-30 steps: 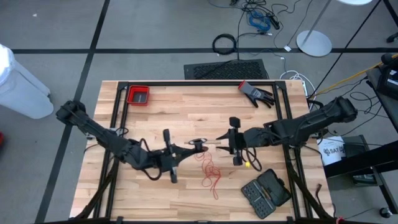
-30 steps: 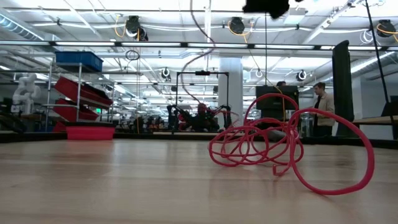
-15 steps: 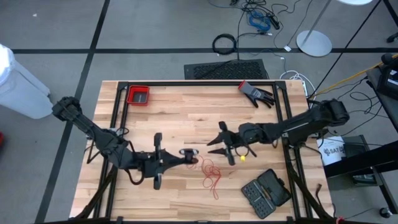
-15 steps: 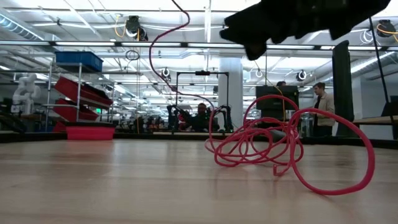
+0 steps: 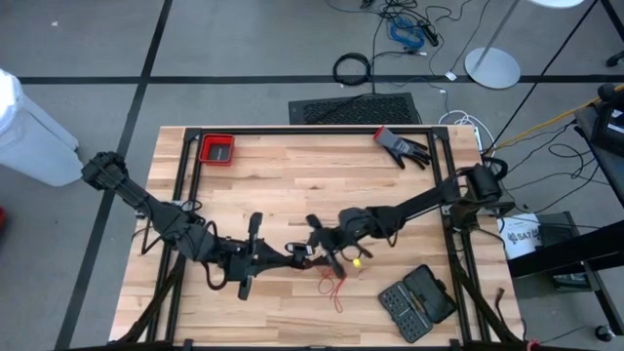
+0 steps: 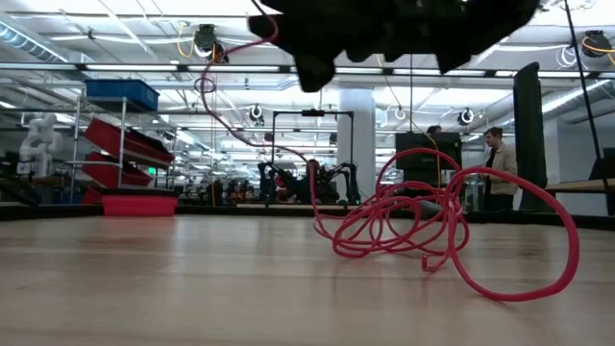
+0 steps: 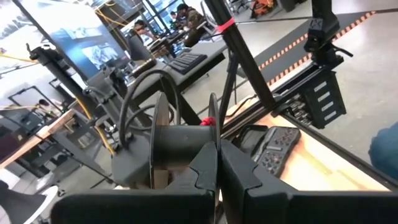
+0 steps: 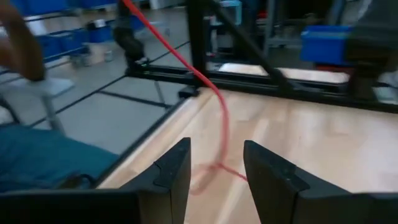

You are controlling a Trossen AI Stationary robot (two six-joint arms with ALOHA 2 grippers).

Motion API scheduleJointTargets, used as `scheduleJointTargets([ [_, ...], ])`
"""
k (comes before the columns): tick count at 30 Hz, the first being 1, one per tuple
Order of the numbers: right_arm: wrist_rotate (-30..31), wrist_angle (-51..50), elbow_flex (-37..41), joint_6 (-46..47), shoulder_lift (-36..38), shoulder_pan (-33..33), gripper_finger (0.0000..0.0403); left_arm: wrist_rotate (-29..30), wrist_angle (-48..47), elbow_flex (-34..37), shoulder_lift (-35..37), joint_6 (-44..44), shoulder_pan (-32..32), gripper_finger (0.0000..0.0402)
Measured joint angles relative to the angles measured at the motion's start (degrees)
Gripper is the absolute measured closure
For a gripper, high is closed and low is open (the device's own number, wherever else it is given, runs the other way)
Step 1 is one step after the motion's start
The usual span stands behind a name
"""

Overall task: Coil cords
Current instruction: Coil the red wire onto the spool

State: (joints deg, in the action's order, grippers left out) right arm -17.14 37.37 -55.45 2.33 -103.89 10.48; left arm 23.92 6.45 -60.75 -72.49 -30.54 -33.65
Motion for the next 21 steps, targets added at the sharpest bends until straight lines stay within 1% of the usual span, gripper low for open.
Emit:
scheduleJointTargets([
  [5, -0.9, -5.5, -3.4, 0.0, -2.0, 0.1, 0.0267, 0.0, -0.2, 0.0, 0.0, 0.0, -0.1, 0.0394],
  [14, -0.8, -6.7, -3.5, -0.2, -2.1, -0.5, 0.0267, 0.0, -1.1, 0.0, 0.0, 0.2, -0.1, 0.0394],
  [21, -1.1, -9.6, -3.5, -0.2, -2.1, -0.8, 0.0267, 0.0, -1.5, 0.0, 0.0, 0.2, -0.1, 0.0394],
])
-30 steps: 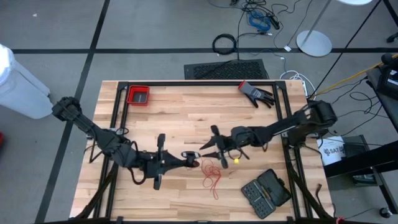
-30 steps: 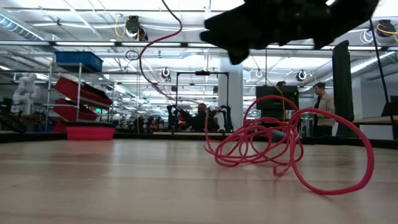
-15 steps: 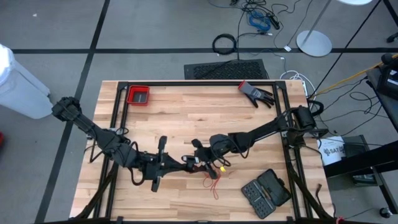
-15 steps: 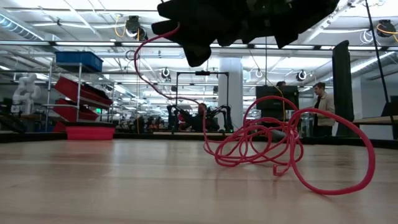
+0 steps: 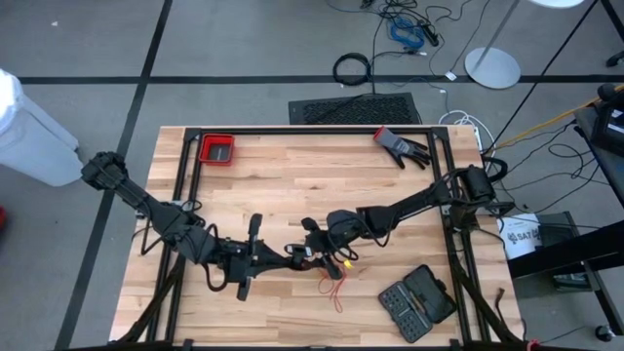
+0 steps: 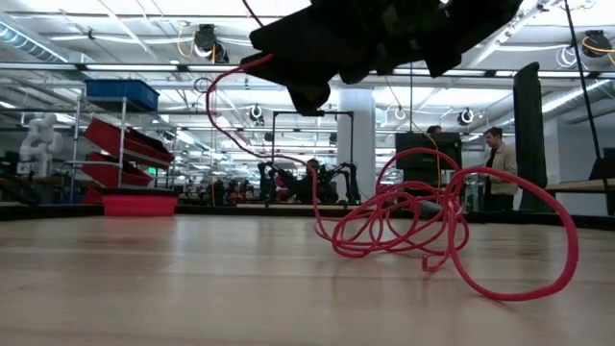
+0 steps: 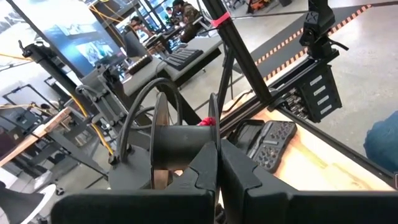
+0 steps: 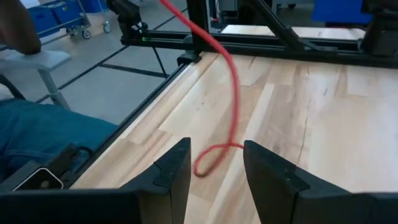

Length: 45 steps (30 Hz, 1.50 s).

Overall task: Coil cords
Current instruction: Coil the red wire onto the spool

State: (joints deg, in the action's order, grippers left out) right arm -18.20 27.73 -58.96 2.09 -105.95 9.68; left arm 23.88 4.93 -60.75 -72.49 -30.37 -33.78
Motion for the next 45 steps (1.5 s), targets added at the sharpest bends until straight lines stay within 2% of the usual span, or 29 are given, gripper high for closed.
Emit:
scheduleJointTargets([
  [7, 0.1, -0.7, 0.0, -0.9, 0.0, -0.6, 0.0282, 0.0, -1.2, 0.0, 0.0, 0.1, 0.0, 0.0394],
  [17, 0.0, -3.2, 0.0, -2.0, 0.1, -0.8, 0.0391, 0.0, -1.2, 0.0, 0.0, 0.1, 0.0, 0.0394],
  [19, 0.0, -3.6, 0.0, -2.1, 0.1, -0.9, 0.0398, 0.0, -1.2, 0.0, 0.0, 0.1, 0.0, 0.0394],
  [29, -2.0, -4.6, 0.0, 1.1, 0.1, -1.8, 0.039, 0.0, -1.2, 0.0, 0.0, 0.2, 0.0, 0.0394],
  [40, -3.2, -5.8, 0.0, 1.3, 0.1, -2.2, 0.0325, 0.0, -1.2, 0.0, 0.0, 0.2, 0.0, 0.0394],
  [45, -3.2, -5.8, 0.0, 1.3, 0.1, -2.8, 0.0332, 0.0, -1.2, 0.0, 0.0, 0.2, 0.0, 0.0394],
])
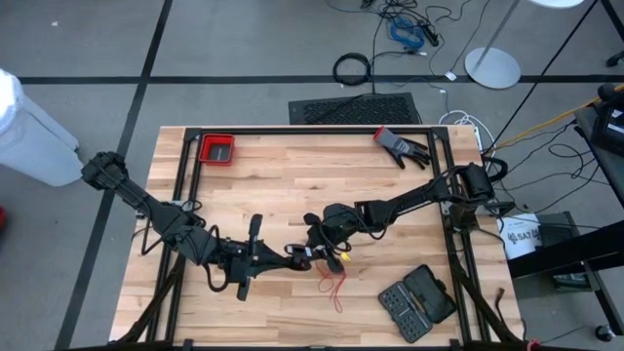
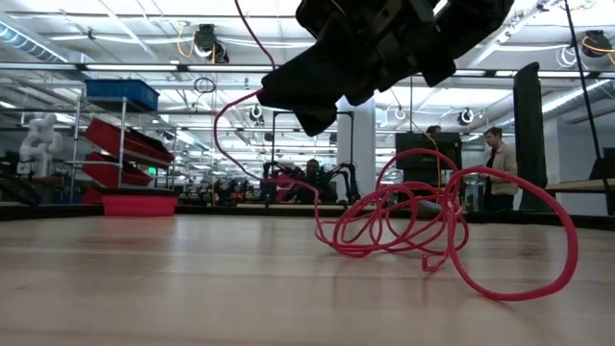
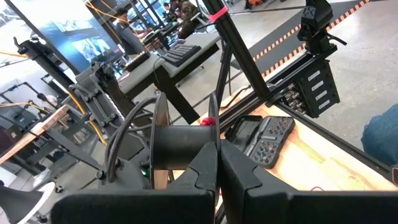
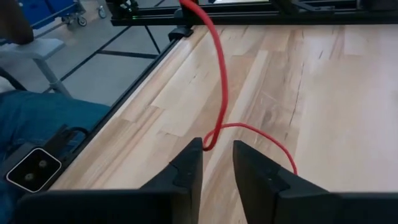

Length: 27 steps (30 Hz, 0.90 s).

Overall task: Coil cords
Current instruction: Coil the red wire onto the spool

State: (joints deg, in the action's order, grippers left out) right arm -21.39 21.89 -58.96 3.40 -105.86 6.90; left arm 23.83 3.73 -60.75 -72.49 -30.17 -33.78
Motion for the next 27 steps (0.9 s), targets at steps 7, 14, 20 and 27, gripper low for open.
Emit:
scheduleJointTargets([
  [7, 0.5, -1.1, 0.0, -1.3, 0.4, -0.1, 0.0396, 0.0, 0.0, 0.0, 0.0, 0.0, 0.0, 0.0394],
  [14, 5.2, -6.4, 0.0, -2.7, 3.3, -0.1, 0.0401, 0.0, -0.2, 0.0, 0.0, 0.0, -0.1, 0.0394],
  [20, 12.7, -17.6, 0.0, -4.1, 9.3, -0.2, 0.0402, 0.0, -0.4, 0.0, 0.0, -0.1, -0.9, 0.0393],
  [27, 18.9, -31.2, 0.0, -4.1, 18.2, 0.3, 0.0403, 0.3, -4.2, 0.0, 1.1, 1.6, -1.2, 0.0393],
])
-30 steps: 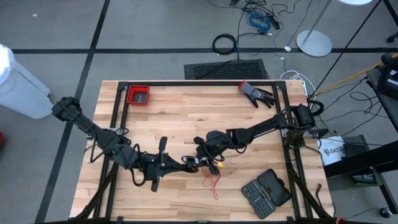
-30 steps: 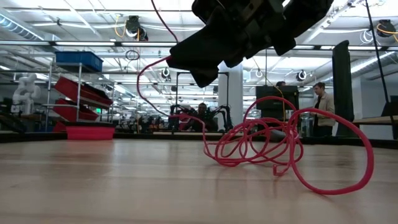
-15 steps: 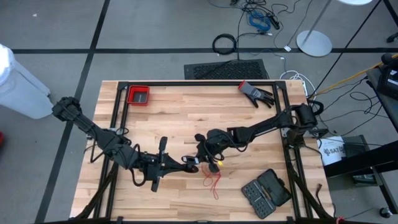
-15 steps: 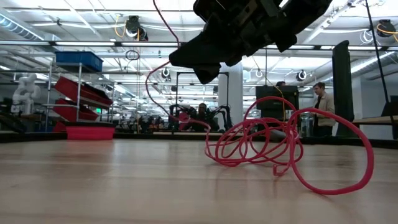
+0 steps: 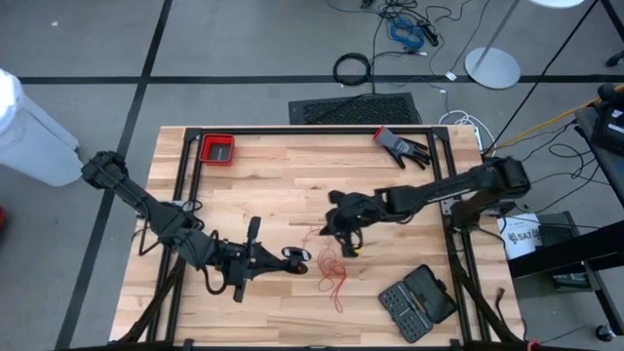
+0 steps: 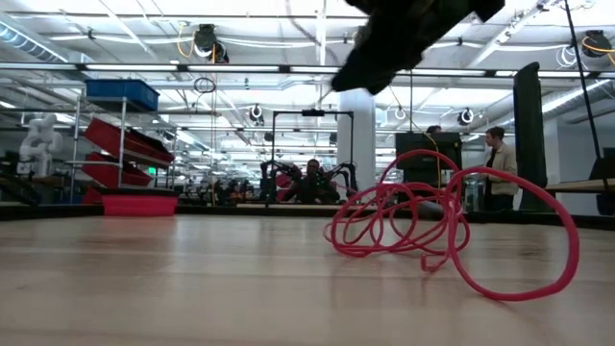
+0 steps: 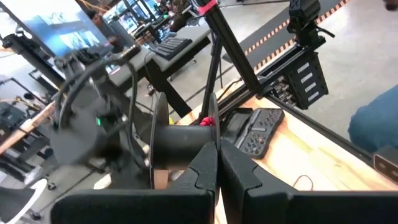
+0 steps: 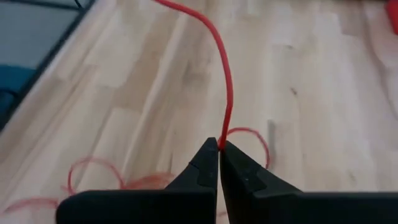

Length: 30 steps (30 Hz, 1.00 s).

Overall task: Coil cords
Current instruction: Coil the red wire onto the spool

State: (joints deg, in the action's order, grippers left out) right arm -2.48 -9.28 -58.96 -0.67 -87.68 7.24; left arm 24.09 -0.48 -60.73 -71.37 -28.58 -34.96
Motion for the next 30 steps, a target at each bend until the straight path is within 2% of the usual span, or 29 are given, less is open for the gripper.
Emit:
scheduleJointTargets([
  [5, 4.4, -9.7, 0.0, 2.2, 6.9, 1.7, 0.0403, 0.3, -2.9, 0.0, 2.2, 2.9, 0.0, 0.0393],
  [10, 5.7, -11.9, 0.0, 3.8, 11.7, 4.3, 0.0403, 0.6, -5.6, 0.0, 3.0, 5.0, 0.0, 0.0393],
  [13, 5.8, -11.9, 0.0, 4.7, 13.5, 6.1, 0.0403, 2.7, -8.8, 0.0, 3.0, 6.4, 0.1, 0.0393],
  [18, 8.0, -12.5, -0.5, 5.0, 14.8, 8.8, 0.0403, 4.3, -11.4, 0.0, 2.9, 8.7, 1.6, 0.0393],
  [27, 9.1, -13.4, -7.5, 4.6, 14.0, 13.8, 0.0403, 4.4, -12.6, 0.0, 3.0, 8.8, 1.7, 0.0393],
  [30, 11.5, -13.6, -9.1, 4.4, 13.8, 16.2, 0.0403, 4.4, -12.6, 0.0, 3.0, 8.8, 1.6, 0.0393],
])
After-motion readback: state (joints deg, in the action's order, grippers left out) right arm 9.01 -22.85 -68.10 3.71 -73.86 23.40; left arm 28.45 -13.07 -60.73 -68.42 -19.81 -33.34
